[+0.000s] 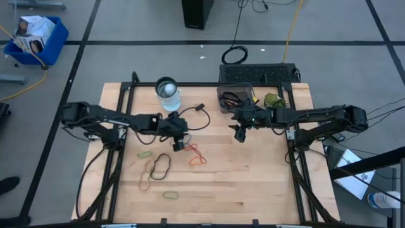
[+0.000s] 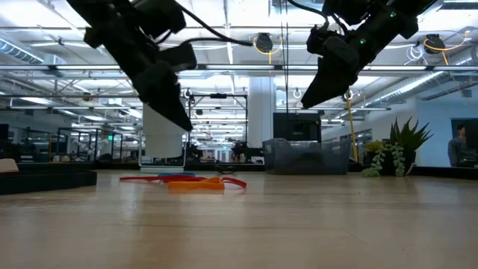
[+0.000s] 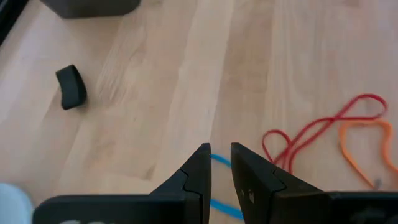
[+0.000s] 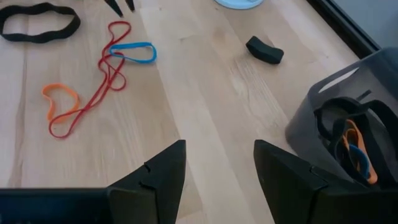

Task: Pick and place rubber bands into bin
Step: Put the blue rubber band into the black bin

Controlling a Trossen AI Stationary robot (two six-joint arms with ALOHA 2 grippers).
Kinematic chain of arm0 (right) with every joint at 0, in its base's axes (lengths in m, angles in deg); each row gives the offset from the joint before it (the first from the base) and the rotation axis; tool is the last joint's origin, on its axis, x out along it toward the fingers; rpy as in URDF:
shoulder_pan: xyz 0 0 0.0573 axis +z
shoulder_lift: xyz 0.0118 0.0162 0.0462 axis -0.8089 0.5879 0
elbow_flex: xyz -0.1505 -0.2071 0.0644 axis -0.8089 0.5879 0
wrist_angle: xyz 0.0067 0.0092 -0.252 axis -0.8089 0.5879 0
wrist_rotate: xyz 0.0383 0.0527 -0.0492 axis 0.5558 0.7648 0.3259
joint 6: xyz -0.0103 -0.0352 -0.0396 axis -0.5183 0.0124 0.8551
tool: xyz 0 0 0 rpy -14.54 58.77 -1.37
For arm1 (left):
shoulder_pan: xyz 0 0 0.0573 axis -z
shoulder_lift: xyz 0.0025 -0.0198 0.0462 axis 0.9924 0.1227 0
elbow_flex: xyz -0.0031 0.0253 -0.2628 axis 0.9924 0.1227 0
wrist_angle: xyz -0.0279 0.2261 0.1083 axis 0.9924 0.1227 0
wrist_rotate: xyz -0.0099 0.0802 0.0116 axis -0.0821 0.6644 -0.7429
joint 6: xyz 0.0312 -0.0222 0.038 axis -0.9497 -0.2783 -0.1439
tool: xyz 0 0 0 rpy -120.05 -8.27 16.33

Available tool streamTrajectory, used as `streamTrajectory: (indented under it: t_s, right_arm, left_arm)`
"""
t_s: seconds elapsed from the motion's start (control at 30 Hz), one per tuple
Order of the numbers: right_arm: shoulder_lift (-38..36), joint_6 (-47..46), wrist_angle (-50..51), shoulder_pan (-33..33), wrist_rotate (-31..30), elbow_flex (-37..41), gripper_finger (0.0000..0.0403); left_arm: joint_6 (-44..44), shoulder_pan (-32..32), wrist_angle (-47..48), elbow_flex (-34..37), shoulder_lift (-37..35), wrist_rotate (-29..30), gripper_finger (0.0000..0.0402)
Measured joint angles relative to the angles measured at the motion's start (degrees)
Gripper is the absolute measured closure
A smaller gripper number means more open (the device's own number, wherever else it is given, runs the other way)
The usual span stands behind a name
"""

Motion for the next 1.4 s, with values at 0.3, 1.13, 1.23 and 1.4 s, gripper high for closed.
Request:
streamTrajectory:
  t_s: [0.3, 1.13, 1.23, 1.4]
  right_arm:
    - [0.0, 0.0, 0.38, 0.0, 0.02, 0.0, 0.0218]
    - [0.02, 0.0, 0.35, 0.0, 0.04, 0.0, 0.0217]
    - [0.02, 0.0, 0.35, 0.0, 0.04, 0.0, 0.022]
    - [0.02, -0.01, 0.31, 0.0, 0.04, 0.0, 0.0217]
  left_arm:
    - [0.04, -0.32, -4.17, -0.01, 3.29, 0.46, 0.0332]
    - [1.94, -0.52, -0.69, 0.01, 3.2, 2.92, 0.018]
    - [2.62, -0.53, 2.25, 0.01, 3.2, 2.92, 0.0191]
    - [5.18, -1.02, 3.56, 0.01, 3.21, 3.07, 0.022]
